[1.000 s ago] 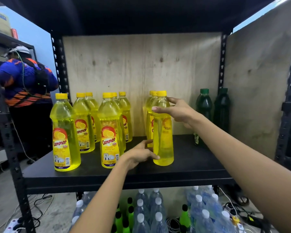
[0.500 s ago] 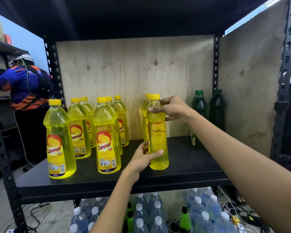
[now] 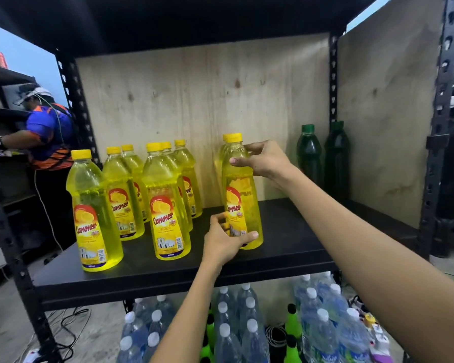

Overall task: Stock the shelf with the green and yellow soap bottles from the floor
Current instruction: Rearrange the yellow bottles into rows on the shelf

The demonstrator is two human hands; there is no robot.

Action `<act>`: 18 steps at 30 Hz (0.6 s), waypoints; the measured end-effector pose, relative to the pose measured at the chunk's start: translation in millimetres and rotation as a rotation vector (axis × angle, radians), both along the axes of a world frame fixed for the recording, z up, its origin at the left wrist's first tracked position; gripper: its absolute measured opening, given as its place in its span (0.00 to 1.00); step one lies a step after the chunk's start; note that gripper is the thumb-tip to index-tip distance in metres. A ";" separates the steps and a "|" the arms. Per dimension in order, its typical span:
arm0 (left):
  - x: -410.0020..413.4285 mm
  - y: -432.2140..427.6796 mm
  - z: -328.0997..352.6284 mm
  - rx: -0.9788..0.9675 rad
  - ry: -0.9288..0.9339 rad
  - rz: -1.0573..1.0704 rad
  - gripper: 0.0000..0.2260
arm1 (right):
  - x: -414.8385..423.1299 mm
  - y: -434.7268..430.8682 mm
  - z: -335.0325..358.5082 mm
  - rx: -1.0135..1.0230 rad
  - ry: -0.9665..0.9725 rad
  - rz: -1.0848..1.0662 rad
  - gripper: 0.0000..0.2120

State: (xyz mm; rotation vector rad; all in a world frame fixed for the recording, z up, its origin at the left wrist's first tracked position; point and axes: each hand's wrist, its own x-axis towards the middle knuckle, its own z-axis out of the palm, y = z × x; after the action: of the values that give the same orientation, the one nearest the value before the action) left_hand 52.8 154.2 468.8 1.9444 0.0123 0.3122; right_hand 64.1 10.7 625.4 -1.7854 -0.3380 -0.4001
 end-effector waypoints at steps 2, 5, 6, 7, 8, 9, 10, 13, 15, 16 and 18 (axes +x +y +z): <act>-1.0 -6.5 -2.7 0.062 -0.038 0.070 0.42 | 3.7 -2.7 -1.1 0.010 0.010 0.021 0.31; 0.9 -9.9 -5.6 0.120 -0.053 0.087 0.45 | 7.7 -9.5 -4.4 0.007 0.014 0.049 0.30; 1.1 -10.1 -6.2 0.160 -0.051 0.095 0.46 | 8.9 -12.0 -5.4 0.013 0.022 0.069 0.30; 0.8 -10.7 -7.0 0.210 -0.052 0.114 0.47 | 9.8 -14.2 -6.0 0.029 0.034 0.100 0.29; -0.1 -11.8 -7.6 0.253 -0.059 0.140 0.47 | 10.3 -16.8 -5.8 0.054 0.049 0.137 0.29; -1.6 -13.8 -8.2 0.276 -0.071 0.170 0.46 | 10.4 -19.2 -5.3 0.086 0.068 0.176 0.28; -4.0 -16.6 -9.0 0.280 -0.085 0.200 0.45 | 9.6 -21.4 -4.9 0.115 0.089 0.218 0.27; -14.1 -27.3 -10.9 0.270 -0.108 0.306 0.42 | 10.1 -26.2 -7.1 0.186 0.146 0.339 0.25; -20.2 -31.7 -10.5 0.290 -0.112 0.367 0.40 | 11.6 -28.0 -10.2 0.224 0.164 0.415 0.23; -21.6 -32.2 -9.7 0.306 -0.112 0.383 0.40 | 12.1 -28.3 -11.0 0.239 0.168 0.437 0.23; -21.1 -31.4 -8.5 0.327 -0.108 0.389 0.40 | 12.9 -27.9 -11.7 0.253 0.166 0.456 0.22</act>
State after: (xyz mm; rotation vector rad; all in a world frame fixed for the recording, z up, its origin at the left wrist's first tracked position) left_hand 31.7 122.8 460.3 2.2412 0.2876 0.7127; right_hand 76.9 -17.2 613.7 -1.4295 -0.5365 0.0296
